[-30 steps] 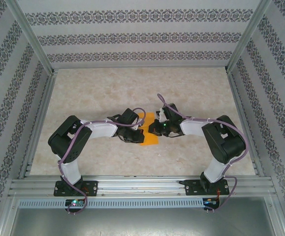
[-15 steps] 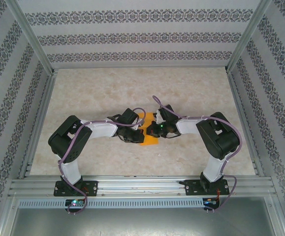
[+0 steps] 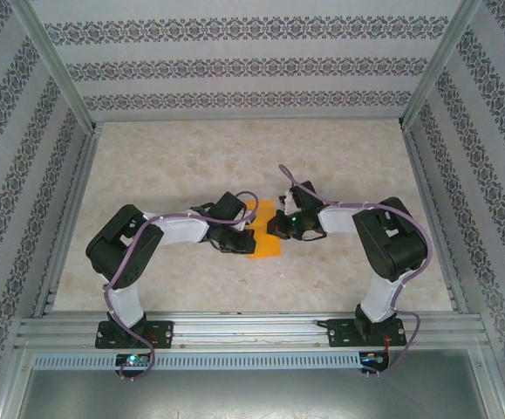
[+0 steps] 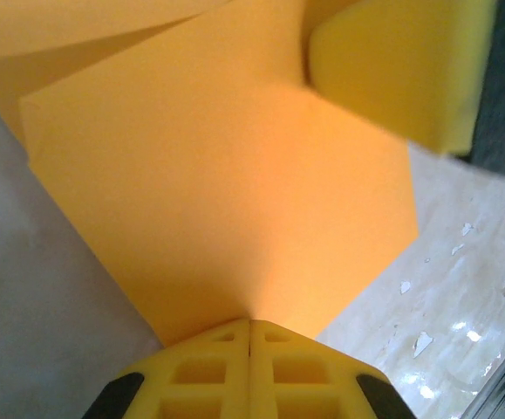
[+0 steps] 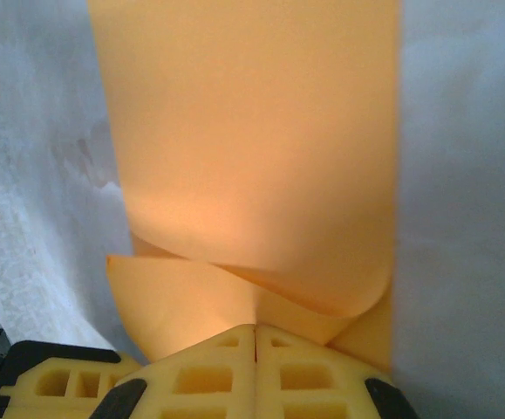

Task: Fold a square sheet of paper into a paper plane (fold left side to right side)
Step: Fold the triangle a second time at the center of the table.

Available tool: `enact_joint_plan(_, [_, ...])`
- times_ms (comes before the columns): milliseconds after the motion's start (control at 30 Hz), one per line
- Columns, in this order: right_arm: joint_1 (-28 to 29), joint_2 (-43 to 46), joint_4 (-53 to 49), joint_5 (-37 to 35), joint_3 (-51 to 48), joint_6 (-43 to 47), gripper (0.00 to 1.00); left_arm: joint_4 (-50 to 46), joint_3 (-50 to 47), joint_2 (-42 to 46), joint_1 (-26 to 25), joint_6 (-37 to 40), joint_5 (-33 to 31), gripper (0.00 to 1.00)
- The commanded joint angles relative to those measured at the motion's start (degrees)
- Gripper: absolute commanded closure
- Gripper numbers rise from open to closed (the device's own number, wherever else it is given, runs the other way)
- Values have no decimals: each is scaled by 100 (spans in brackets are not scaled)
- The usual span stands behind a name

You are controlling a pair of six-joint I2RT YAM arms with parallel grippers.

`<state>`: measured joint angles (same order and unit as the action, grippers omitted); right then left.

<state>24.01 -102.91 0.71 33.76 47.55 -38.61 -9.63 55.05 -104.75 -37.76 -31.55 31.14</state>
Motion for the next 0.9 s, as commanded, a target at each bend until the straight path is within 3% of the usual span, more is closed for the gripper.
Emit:
enact_joint_plan(0, [-270,-129,-168,-282,144,243,100,-777,-208,-379,30,79,-345,100])
enact_joint_plan(300, [-690,-283,-445,-273,417,544,100,-717,-231,-343,25,96,-295,100])
enact_joint_plan(533, [-757,249,-644,-140,477,579,100,-575,-266,-229,23,101,-213,100])
enact_joint_plan(700, [-513,535,-244,294,195,266,100,-518,-256,-200,23,106,-174,100])
enact_joint_plan(867, [-80,240,-9,408,208,7,100,-514,-210,-217,23,114,-150,100])
